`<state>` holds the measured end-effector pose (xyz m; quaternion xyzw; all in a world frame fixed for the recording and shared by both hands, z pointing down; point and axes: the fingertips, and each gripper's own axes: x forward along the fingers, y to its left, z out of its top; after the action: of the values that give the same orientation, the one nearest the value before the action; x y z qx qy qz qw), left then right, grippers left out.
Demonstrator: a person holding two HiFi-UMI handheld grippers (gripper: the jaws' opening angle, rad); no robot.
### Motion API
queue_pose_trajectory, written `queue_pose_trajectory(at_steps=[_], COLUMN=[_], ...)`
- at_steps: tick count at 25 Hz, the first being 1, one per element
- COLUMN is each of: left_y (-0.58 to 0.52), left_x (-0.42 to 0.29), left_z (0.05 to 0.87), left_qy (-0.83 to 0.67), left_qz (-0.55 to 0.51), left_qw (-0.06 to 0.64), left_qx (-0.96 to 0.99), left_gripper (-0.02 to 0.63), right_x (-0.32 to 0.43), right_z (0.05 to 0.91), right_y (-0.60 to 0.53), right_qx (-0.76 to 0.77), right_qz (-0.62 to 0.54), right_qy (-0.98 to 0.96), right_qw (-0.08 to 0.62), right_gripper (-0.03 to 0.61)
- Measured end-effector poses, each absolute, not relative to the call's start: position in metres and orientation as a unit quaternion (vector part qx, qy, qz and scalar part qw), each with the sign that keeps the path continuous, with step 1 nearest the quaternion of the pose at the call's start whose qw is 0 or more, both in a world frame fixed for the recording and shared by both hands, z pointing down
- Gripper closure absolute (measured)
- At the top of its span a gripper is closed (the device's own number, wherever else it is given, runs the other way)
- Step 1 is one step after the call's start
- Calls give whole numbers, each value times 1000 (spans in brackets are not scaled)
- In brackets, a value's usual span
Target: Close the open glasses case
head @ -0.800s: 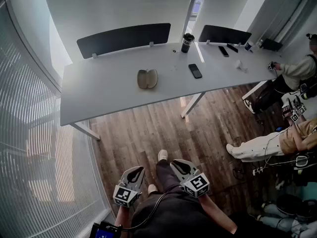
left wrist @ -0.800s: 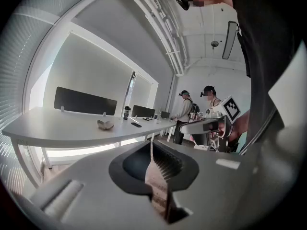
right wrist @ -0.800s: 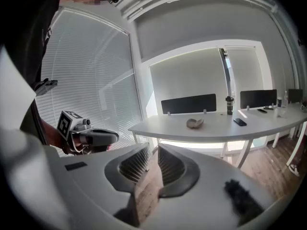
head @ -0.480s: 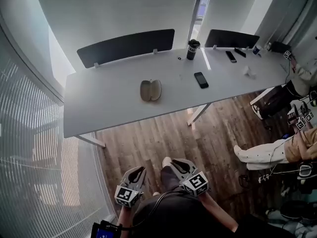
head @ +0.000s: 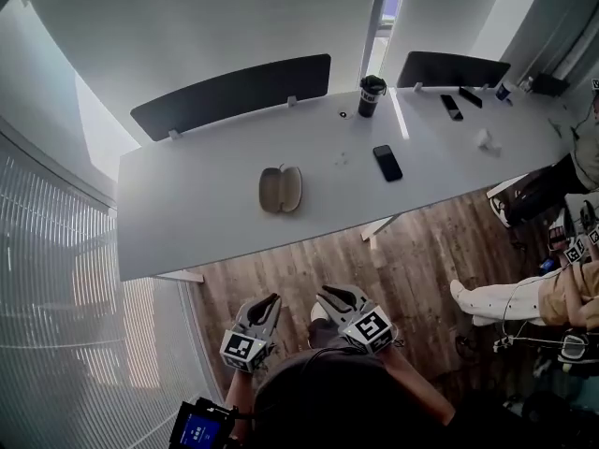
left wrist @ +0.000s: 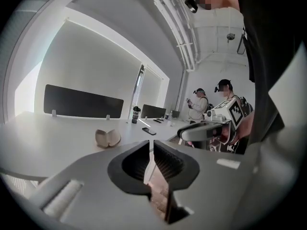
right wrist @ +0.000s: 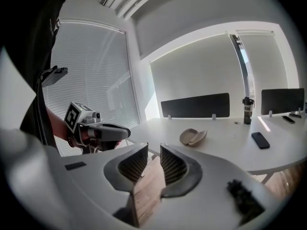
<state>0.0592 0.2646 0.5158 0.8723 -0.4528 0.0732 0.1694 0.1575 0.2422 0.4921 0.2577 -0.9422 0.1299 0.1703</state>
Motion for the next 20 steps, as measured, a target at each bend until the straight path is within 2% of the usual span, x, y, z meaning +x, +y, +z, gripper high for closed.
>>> queue_pose_trajectory(at_steps=[7, 20], left_y=[198, 95], left_x=[68, 21], left_z=[527, 572], left_qy=[-449, -465], left_qz=[97, 117], left_qw=[163, 219], left_qx=[873, 850], left_gripper=[571, 532], right_x=[154, 129], right_z=[507, 520], right_y=[182, 88], right_qx=[208, 195], right_qz=[124, 103], right_qy=[-955, -956], right_qw=[172, 194], right_gripper=[488, 486])
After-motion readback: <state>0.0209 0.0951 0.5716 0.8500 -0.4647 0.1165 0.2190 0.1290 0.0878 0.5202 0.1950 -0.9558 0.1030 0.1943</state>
